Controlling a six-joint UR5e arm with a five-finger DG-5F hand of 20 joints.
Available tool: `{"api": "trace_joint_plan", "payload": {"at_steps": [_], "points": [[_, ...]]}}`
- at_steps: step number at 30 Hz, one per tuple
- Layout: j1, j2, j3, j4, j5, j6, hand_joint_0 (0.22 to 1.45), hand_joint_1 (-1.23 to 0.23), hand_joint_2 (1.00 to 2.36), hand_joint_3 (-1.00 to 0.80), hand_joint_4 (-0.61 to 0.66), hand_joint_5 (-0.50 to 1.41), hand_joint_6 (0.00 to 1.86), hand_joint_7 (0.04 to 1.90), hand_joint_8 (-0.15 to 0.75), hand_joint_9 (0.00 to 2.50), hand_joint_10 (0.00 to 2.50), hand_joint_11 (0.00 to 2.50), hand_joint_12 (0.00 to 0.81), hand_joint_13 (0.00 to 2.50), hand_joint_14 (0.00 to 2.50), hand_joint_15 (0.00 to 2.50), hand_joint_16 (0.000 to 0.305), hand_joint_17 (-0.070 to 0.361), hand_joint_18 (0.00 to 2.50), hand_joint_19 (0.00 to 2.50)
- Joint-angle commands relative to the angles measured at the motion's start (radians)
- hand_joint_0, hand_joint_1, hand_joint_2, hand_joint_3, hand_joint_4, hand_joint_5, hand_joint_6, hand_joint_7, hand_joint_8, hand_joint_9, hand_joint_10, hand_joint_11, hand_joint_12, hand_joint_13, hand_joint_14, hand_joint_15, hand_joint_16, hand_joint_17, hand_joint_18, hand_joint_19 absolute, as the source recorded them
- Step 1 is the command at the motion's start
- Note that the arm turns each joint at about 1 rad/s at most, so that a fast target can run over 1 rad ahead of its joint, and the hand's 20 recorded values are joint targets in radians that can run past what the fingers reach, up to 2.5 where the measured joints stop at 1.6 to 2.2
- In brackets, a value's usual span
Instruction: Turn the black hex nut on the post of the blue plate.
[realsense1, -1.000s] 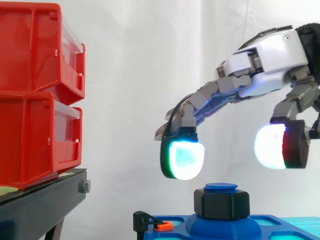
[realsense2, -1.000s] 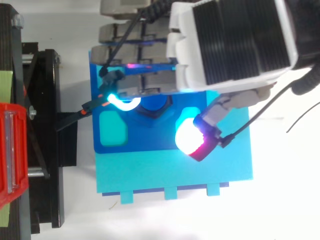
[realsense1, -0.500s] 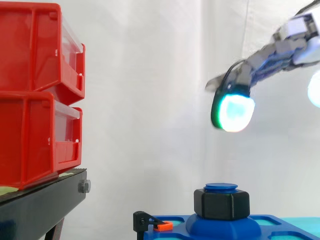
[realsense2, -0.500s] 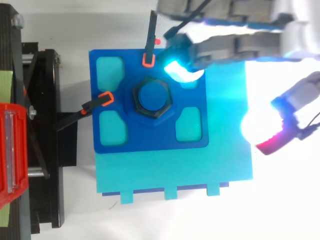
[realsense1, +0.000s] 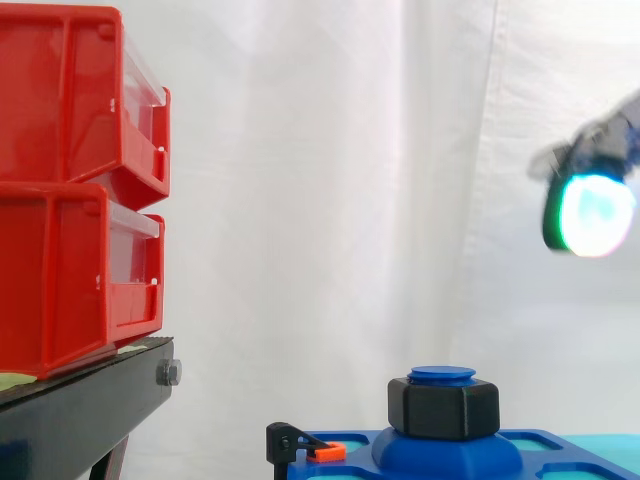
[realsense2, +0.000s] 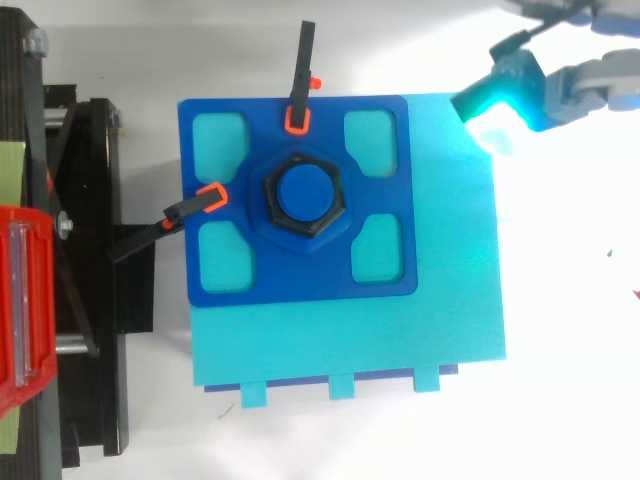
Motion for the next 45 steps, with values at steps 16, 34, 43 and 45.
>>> {"api": "trace_joint_plan", "payload": {"at_steps": [16,34,43,45], "points": [[0.007,0.007,-0.060,0.032,0.026,0.517,0.43,-0.44,1.00,-0.50,0.06,-0.25,0.50,0.59,0.147,0.00,0.00,0.00,0.352,0.00,0.00,0.01,0.062,0.139,0.00,0.05],[0.007,0.007,-0.060,0.024,0.057,0.693,0.44,-0.44,1.00,-0.50,0.02,-0.25,0.50,0.54,0.124,0.00,0.00,0.00,0.339,0.00,0.00,0.00,0.060,0.135,0.00,0.04],[0.007,0.007,-0.060,0.025,0.057,0.693,0.44,-0.45,1.00,-0.50,0.02,-0.25,0.50,0.54,0.127,0.00,0.00,0.00,0.338,0.00,0.00,0.00,0.060,0.134,0.00,0.04],[0.007,0.007,-0.060,0.025,0.057,0.692,0.44,-0.45,1.00,-0.50,0.02,-0.25,0.50,0.53,0.129,0.00,0.00,0.00,0.339,0.00,0.00,0.00,0.059,0.133,0.00,0.04]]}}
